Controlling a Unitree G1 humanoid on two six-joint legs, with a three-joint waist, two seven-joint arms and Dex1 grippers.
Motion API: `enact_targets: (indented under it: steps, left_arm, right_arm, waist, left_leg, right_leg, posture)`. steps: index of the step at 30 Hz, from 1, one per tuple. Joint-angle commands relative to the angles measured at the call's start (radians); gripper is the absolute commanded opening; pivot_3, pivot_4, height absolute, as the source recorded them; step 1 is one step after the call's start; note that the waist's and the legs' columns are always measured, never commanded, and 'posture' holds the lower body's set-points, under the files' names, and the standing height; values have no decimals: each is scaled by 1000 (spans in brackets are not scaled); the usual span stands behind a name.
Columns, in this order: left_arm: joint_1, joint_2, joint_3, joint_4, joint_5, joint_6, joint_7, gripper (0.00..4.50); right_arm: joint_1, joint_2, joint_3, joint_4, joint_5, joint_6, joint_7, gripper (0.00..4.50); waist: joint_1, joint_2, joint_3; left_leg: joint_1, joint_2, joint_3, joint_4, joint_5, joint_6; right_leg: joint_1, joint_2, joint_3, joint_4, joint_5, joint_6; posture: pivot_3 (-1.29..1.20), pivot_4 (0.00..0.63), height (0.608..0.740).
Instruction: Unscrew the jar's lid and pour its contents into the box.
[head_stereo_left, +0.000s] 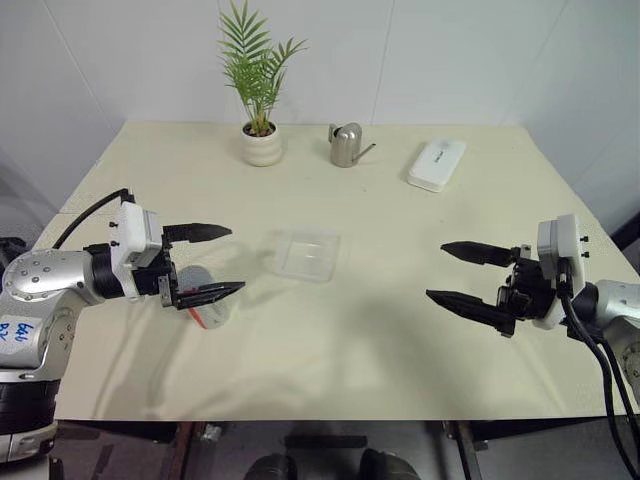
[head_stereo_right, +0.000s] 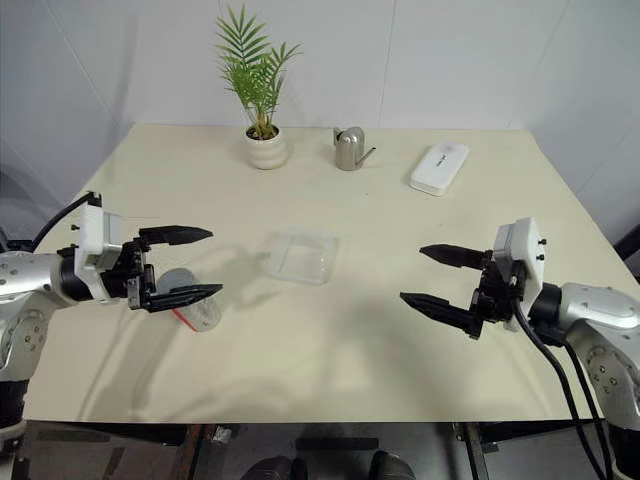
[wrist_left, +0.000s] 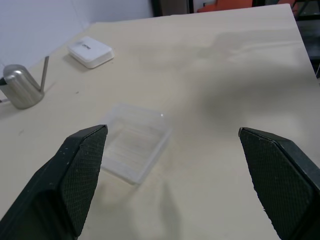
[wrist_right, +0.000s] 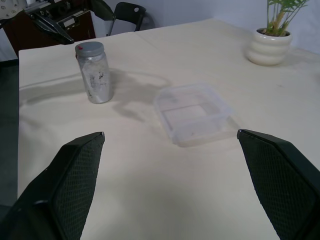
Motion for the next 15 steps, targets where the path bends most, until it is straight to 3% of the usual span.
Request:
enact_targets:
  steps: [1,12,15]
  left_arm:
    - [30,14,50,-52,-1,-8,25,4486]
    - [253,-34,346,-265,-24,54,281,4486]
    - [436,-118,447,-408,-43,98,350,4486]
  right_arm:
    - [-46,21,28,24,-21,-45,20,4500]
    - [-253,145,190,200,-97,-124,110,4500]
    - [-312,197,228,229,-113,-160,141,4500]
  waist:
    - [-2,0,0]
    - [-14,0,0]
    - [-23,0,0]
  left_leg:
    - [0,0,0,0,0,0]
    - [1,1,2,0,-1,0]
    - [1,1,2,0,-2,0]
  right_leg:
    - [0,0,0,0,0,0]
    - [-1,0,3,0,0,0]
    - [-1,0,2,0,0,0]
  posture:
    - [0,150,740]
    - [0,150,740]
    - [0,150,740]
